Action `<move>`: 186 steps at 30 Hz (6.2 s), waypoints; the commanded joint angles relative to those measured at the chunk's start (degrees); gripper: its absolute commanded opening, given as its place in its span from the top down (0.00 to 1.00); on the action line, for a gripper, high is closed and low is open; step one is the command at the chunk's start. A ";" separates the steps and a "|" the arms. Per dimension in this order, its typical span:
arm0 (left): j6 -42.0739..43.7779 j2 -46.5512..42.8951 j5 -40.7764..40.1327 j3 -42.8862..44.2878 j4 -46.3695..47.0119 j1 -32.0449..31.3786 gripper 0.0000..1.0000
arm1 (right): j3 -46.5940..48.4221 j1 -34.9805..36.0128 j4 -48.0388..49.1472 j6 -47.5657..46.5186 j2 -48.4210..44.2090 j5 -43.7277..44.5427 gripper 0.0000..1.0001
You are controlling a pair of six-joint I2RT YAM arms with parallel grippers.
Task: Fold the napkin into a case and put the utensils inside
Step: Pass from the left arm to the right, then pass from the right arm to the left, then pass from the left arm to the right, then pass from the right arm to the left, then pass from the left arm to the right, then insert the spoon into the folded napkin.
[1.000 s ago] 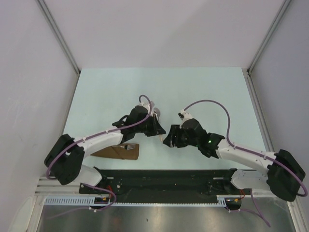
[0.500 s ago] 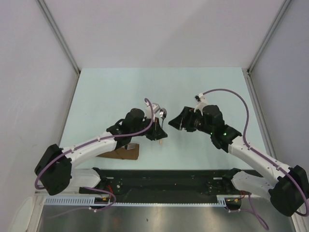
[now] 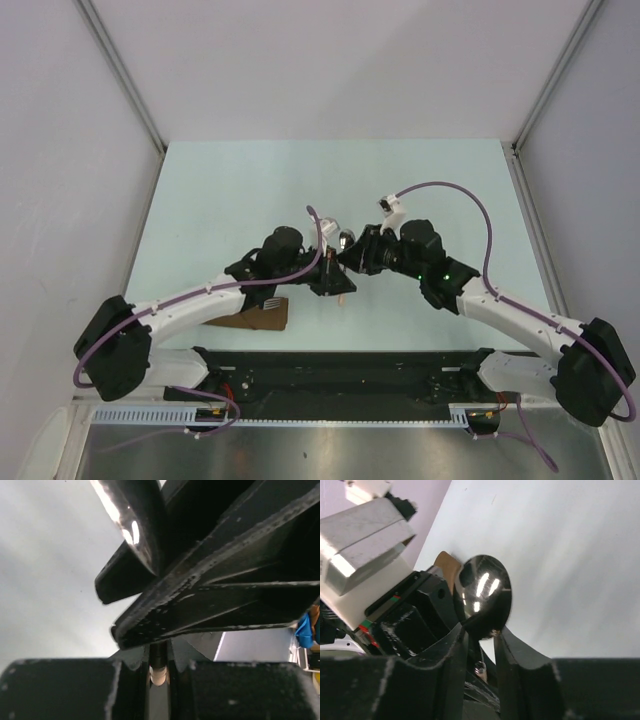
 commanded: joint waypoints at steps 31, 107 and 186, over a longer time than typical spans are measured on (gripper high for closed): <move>-32.41 -2.61 22.48 -15.70 54.21 3.08 0.56 | -17.70 -5.64 53.11 8.27 -8.57 -20.59 1.00; 6.40 -20.63 -21.61 2.40 -22.22 0.89 1.00 | 12.17 2.46 -8.54 -5.86 -1.71 6.10 0.32; -16.50 -23.62 -32.01 -12.79 -41.93 65.39 1.00 | 15.87 27.32 1.78 25.41 30.81 44.37 1.00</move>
